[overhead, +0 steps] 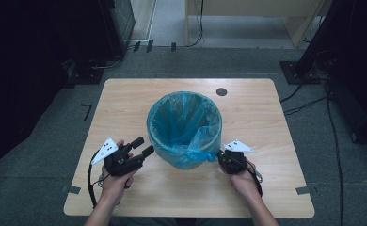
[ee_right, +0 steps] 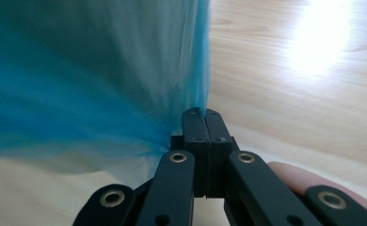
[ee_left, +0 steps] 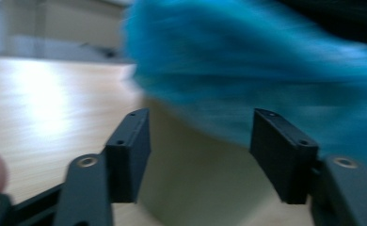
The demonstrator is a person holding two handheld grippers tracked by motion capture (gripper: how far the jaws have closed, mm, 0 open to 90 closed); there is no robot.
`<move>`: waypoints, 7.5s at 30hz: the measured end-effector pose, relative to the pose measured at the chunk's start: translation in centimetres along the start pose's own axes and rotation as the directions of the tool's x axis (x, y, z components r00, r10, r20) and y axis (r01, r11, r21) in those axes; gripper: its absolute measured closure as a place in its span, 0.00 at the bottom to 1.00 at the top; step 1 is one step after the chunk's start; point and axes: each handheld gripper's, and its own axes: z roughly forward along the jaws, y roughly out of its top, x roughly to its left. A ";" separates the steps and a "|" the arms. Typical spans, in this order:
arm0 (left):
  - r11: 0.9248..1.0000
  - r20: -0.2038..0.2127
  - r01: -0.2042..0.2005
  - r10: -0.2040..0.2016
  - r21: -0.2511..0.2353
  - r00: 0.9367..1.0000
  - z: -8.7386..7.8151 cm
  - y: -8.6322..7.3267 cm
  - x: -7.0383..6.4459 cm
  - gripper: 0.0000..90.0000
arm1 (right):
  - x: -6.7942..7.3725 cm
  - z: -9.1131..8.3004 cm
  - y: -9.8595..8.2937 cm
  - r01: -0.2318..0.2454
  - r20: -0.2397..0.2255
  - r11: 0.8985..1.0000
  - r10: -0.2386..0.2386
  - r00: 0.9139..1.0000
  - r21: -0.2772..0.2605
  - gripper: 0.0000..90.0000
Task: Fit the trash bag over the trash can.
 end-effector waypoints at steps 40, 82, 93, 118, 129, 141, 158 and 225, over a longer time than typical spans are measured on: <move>0.969 -0.313 0.131 -0.060 0.211 0.948 0.0 -4.1 5.5 0.37 | -2.0 -3.2 -0.7 0.005 -0.174 0.995 -0.022 0.984 -0.095 0.34; 0.885 -0.380 0.091 0.101 0.457 0.920 -7.7 -5.3 8.9 0.18 | -3.4 -8.2 2.5 0.222 -0.208 0.937 -0.282 0.937 -0.270 1.00; 0.886 -0.414 0.051 0.163 0.460 0.896 -7.8 -5.9 8.3 0.18 | -2.0 -11.1 7.9 0.406 -0.238 0.793 -0.548 0.802 -0.455 1.00; 0.866 -0.450 0.023 0.237 0.499 0.861 -7.0 -6.0 7.8 0.18 | 8.5 -7.7 16.7 0.780 -0.424 0.461 -0.862 0.279 -0.424 1.00; 0.865 -0.449 0.020 0.240 0.501 0.861 -7.0 -6.0 7.9 0.18 | 10.4 -6.2 17.8 0.897 -0.512 0.375 -0.832 0.216 -0.232 1.00; 0.866 -0.448 0.020 0.239 0.500 0.862 -7.0 -6.0 7.9 0.18 | 11.7 -4.7 18.2 0.927 -0.581 0.351 -0.786 0.213 -0.135 1.00; 0.868 -0.446 0.024 0.232 0.496 0.865 -7.0 -5.9 8.0 0.18 | 13.5 -0.8 17.5 0.963 -0.643 0.265 -0.745 0.179 -0.040 1.00; 0.871 -0.446 0.030 0.222 0.491 0.867 -7.1 -5.9 8.1 0.18 | 11.2 -4.3 18.9 0.895 -0.606 0.423 -0.751 0.262 -0.138 1.00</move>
